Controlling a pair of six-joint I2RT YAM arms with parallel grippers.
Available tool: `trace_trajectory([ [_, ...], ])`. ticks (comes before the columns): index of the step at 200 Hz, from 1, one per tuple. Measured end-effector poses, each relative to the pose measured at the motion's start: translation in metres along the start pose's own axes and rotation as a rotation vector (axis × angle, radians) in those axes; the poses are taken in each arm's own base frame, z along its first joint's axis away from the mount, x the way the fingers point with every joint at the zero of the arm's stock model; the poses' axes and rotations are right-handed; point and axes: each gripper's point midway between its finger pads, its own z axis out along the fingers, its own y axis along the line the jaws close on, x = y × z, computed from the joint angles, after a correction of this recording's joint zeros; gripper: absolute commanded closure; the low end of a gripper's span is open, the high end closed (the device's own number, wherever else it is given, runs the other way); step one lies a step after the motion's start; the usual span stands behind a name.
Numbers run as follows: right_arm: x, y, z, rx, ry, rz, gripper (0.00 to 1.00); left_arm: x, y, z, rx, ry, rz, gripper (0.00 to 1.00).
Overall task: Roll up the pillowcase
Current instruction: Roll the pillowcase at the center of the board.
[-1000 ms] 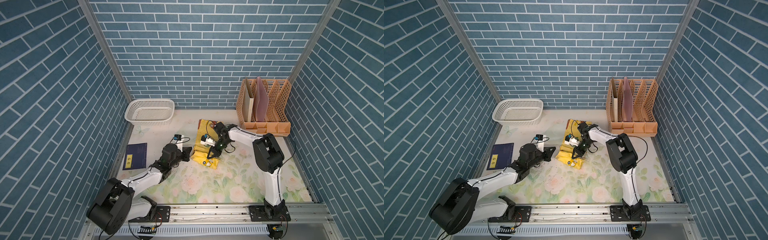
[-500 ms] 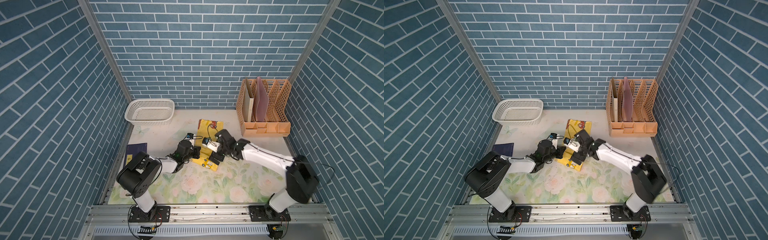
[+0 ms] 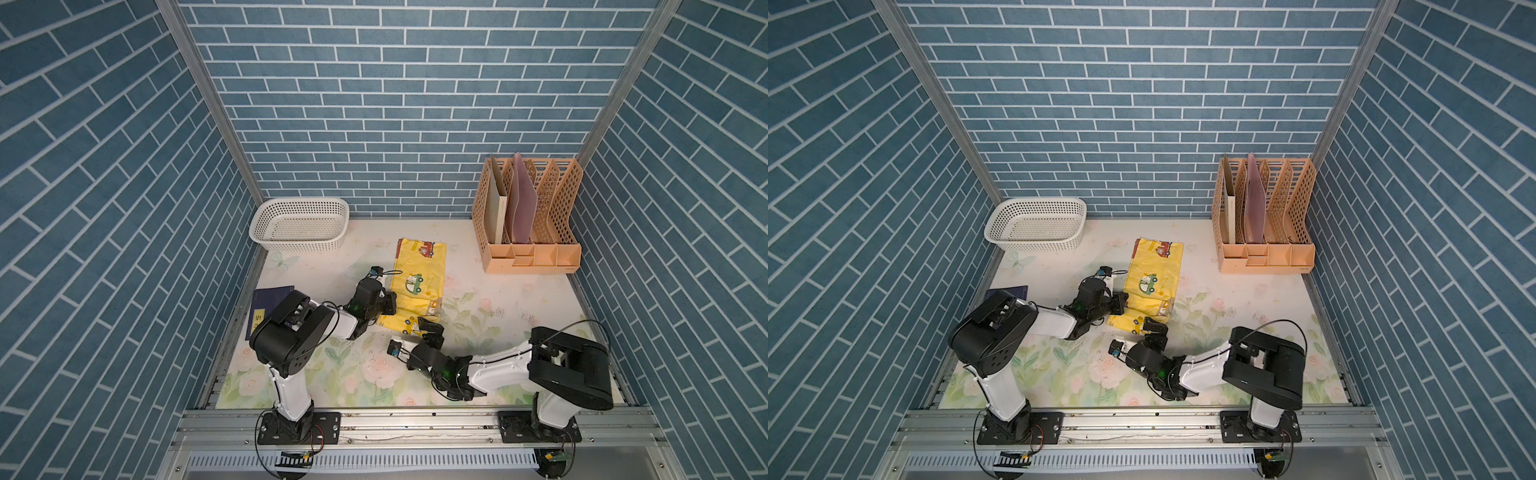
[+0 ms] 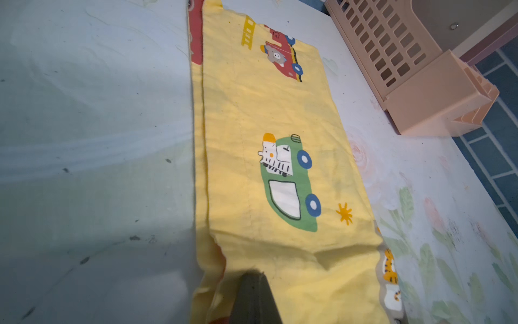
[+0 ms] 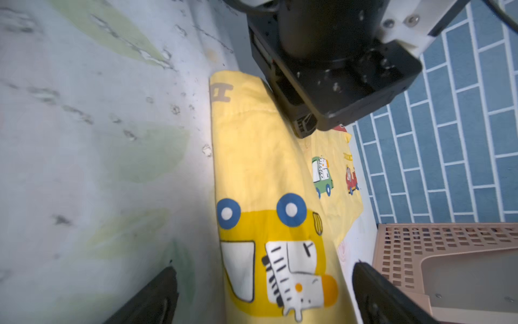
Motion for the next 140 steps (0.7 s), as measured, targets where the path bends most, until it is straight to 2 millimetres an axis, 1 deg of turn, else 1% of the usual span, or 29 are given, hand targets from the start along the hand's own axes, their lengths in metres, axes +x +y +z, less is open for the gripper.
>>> trace_trajectory([
  [15,-0.006,-0.004,0.011,0.059,0.009,-0.005,0.02,-0.001,0.001,0.0,-0.002,-0.002,-0.002,1.0],
  [23,-0.008,-0.005,0.017,0.077,0.014,-0.002,0.08,-0.001,0.001,0.0,-0.002,-0.002,-0.002,1.0],
  [31,-0.008,-0.007,0.024,0.088,0.022,0.001,0.21,-0.001,0.001,0.0,-0.002,-0.002,-0.003,1.0],
  [37,-0.005,-0.008,0.028,0.092,0.034,0.006,0.32,-0.001,0.001,0.0,0.0,-0.002,-0.002,1.0],
  [48,0.003,-0.01,0.037,0.083,0.061,0.005,0.45,-0.001,0.001,0.0,0.002,-0.003,-0.003,1.0],
  [54,0.01,-0.01,0.041,0.072,0.08,0.003,0.55,-0.002,0.001,-0.001,0.004,-0.004,-0.006,1.0],
  [69,0.022,-0.011,0.049,0.043,0.108,0.009,0.74,-0.002,0.001,-0.005,0.013,-0.004,-0.018,1.0],
  [83,0.031,-0.01,0.053,-0.002,0.123,0.018,0.92,-0.01,0.002,-0.014,0.025,-0.023,-0.043,1.0],
  [90,0.033,-0.007,0.052,-0.038,0.121,0.022,0.99,-0.017,0.003,-0.02,0.031,-0.041,-0.058,0.97],
  [103,0.031,-0.003,0.048,-0.105,0.105,0.03,1.0,-0.036,0.004,-0.036,0.041,-0.094,-0.087,0.97],
  [121,0.023,0.0,0.037,-0.213,0.068,0.058,1.0,-0.073,0.004,-0.066,0.056,-0.204,-0.121,0.97],
  [133,0.014,0.003,0.028,-0.318,0.038,0.086,1.0,-0.096,0.001,-0.085,0.067,-0.276,-0.129,0.97],
  [140,0.007,0.003,0.024,-0.382,0.023,0.109,1.0,-0.105,-0.002,-0.094,0.075,-0.307,-0.129,0.97],
])
